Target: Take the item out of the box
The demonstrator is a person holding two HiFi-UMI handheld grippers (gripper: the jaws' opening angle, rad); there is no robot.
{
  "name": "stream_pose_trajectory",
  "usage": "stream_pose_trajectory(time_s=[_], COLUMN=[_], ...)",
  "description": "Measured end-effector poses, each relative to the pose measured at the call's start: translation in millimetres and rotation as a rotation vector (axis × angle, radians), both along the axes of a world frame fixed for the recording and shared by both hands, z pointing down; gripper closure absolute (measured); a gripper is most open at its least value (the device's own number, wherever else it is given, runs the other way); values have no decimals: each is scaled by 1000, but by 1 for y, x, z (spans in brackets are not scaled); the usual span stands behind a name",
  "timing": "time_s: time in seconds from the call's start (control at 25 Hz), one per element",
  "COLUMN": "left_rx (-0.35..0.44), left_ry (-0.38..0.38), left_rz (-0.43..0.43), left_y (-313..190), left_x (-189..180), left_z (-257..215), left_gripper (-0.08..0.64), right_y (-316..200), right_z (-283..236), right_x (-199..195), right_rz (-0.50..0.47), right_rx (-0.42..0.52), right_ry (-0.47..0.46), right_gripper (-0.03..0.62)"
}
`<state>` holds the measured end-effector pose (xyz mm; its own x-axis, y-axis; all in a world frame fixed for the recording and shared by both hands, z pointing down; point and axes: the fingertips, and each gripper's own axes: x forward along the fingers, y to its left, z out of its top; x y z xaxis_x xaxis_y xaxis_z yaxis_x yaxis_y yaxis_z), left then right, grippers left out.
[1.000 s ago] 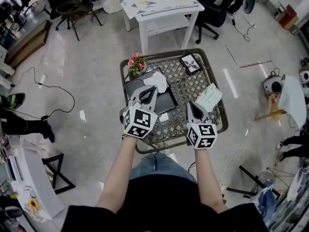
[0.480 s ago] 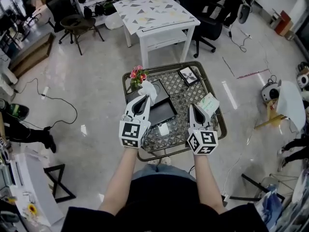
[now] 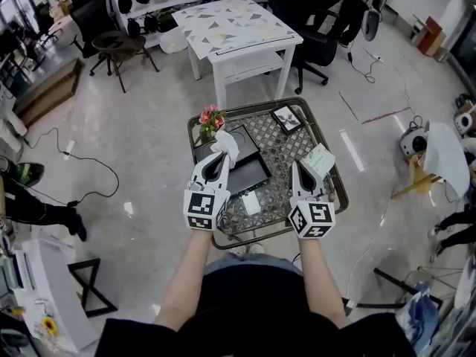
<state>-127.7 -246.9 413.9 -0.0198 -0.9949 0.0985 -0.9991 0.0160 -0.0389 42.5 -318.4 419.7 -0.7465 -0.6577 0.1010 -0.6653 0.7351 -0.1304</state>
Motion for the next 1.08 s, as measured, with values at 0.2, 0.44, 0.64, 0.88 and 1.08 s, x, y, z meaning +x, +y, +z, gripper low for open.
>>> stream_pose_trajectory(time_s=[0.2,0.44,0.64,0.88,1.08], left_rx=[-7,-3,-10,-16,-26], left_ry=[-6,7,11,10,10], left_rz=[9,8,17,20,17], left_y=[6,12,13,13,13], left_x=[4,4,9,15,15], left_z=[0,0,1,4,6], left_gripper=[538,538,538,538,538], right_y=[11,18,20,20,18], right_z=[0,-1,-1,2,3], right_x=[-4,-1,4,10,11], right_rz=[-23,-19,-14,-7,-4], right_rx=[11,9,6,-2,-6], right_ry=[28,27,32,32,31], right_gripper=[591,591,591,591,591])
